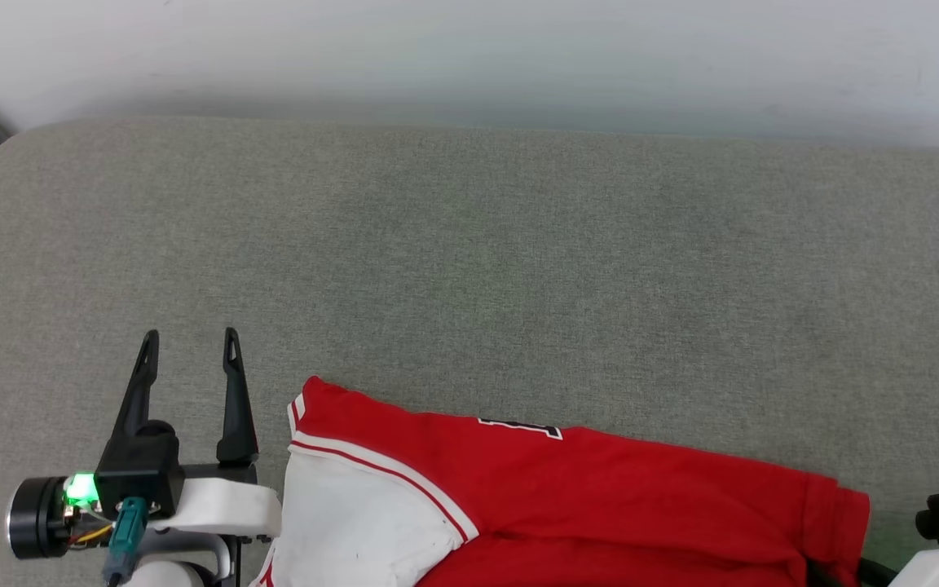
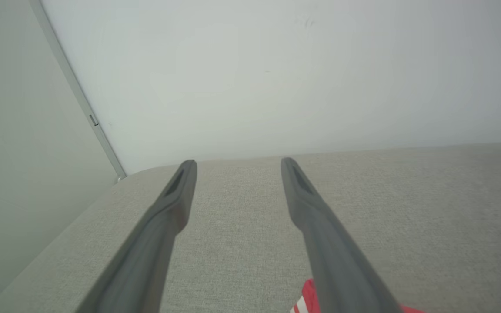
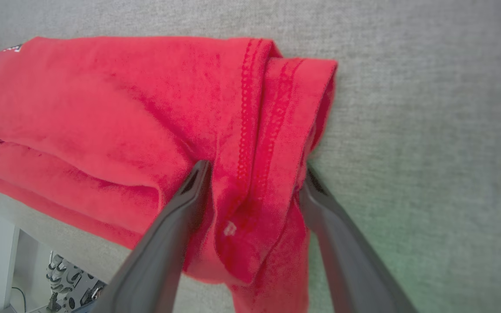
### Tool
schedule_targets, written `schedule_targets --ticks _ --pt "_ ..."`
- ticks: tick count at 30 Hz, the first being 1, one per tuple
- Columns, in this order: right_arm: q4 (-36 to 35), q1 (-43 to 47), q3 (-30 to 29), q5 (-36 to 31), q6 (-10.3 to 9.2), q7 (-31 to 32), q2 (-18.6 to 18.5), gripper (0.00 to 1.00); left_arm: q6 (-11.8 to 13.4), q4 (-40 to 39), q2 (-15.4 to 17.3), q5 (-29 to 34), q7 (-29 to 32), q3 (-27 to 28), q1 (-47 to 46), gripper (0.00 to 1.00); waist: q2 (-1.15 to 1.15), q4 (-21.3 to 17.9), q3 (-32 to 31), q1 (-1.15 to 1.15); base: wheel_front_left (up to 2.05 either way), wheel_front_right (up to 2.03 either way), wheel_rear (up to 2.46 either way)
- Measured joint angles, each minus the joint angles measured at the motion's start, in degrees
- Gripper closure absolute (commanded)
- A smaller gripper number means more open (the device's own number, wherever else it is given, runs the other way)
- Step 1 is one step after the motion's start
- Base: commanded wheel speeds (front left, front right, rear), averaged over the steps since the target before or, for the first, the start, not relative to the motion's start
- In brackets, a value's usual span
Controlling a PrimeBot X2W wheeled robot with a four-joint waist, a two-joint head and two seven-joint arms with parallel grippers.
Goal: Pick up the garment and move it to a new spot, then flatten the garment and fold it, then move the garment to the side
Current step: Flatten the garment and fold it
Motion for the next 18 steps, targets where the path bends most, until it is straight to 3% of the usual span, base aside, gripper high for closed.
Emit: schedule_targets --ticks 3,4,5,6,12,18 --pt "-0.2 0.0 2.2 0.2 0.0 0.2 -0.5 0.0 -1.2 -0.2 -3.3 3.1 0.0 3.5 2.3 0.0 0.0 0.1 0.1 0.0 0.0 0.0 0.0" --pt "0.8 -1.3 5.3 0.1 -0.11 0.2 -1.4 0.0 -4.3 0.7 -8.3 8.2 -0.1 8.6 5.1 0.0 0.0 0.3 0.1 0.0 0.0 0.0 0.0" --pt "1.1 -1.7 5.9 0.1 -0.11 0.2 -1.6 0.56 -4.8 0.7 -9.2 9.1 -0.1 9.7 5.5 0.0 0.0 0.3 0.0 0.0 0.0 0.0 0.0" --pt "1.4 -2.2 6.6 0.0 -0.12 0.2 -1.9 0.98 -5.2 0.7 -10.2 9.9 -0.1 10.7 6.0 0.0 0.0 0.3 -0.1 0.0 0.0 0.0 0.0" --pt "2.5 -4.8 9.5 0.6 -0.09 0.4 -3.0 1.0 -8.8 1.3 -14.6 13.8 -0.1 16.4 9.0 0.0 0.0 -0.1 -1.2 0.0 0.0 0.0 0.0" --pt "3.2 -6.1 9.7 1.4 0.01 -0.2 -5.9 1.0 -12.0 1.1 -17.6 17.5 -0.1 18.8 11.0 0.0 0.0 -0.4 -2.8 0.0 0.0 0.0 0.0"
